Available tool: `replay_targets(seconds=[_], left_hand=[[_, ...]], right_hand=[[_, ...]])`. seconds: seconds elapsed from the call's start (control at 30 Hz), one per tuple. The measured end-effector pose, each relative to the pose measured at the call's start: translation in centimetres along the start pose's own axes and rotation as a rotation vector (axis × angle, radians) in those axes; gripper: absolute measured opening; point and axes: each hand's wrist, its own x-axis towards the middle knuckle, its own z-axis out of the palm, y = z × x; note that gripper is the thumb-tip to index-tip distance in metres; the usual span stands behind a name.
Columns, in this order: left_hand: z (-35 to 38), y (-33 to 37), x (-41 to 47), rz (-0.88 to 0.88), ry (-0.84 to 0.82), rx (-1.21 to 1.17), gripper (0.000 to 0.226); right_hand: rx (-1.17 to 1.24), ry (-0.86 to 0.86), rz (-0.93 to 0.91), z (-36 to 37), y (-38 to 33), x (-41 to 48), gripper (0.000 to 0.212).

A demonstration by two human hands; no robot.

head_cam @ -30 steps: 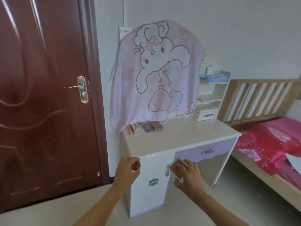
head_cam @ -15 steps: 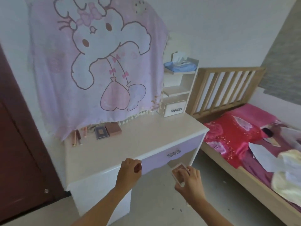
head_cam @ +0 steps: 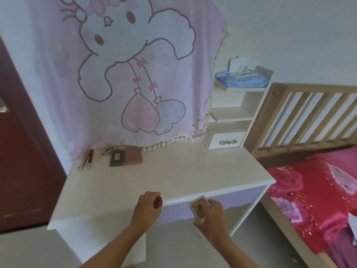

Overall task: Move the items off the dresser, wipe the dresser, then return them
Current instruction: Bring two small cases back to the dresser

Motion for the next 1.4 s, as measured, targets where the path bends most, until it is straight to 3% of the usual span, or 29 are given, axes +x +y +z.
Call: replay_targets(seconds=[0.17, 0.53, 0.6, 0.73, 0.83, 1.2, 1.4], left_hand=[[-1.3, -4.4, 5.1, -0.089, 0.079, 0.013, 0.034], [-5.8, -13.2, 15.2, -0.271, 0.095, 0.029, 0.042], [-6.1, -14.3, 16.1, -0.281, 0.078, 0.059, 0.041], [-6.5, -15.6, 17.4, -0.291, 0.04, 0.126, 0.034], [-6.2, -16.0, 17.9, -0.257, 0.025, 0.133, 0.041], [-6.9, -16.0, 18.1, -0.246, 0.058, 0.224, 0.051], [-7.4, -14.8, 14.8, -0.323, 0.152, 0.347, 0.048]], right_hand=[[0.118, -0.068, 0.001, 3.7, -1.8, 4.7, 0.053], [0.137, -0.267, -0.015, 10.7, -10.1, 16.2, 0.048], [0.129, -0.396, 0.004, 11.8, -12.5, 17.3, 0.046], [0.142, -0.419, 0.01, 14.1, -15.4, 19.8, 0.041], [0.134, -0.476, -0.003, 15.5, -16.6, 20.8, 0.041], [0.149, -0.464, -0.058, 17.4, -17.6, 23.1, 0.053], [0.051, -0.384, -0.208, 16.0, -15.6, 23.7, 0.037]])
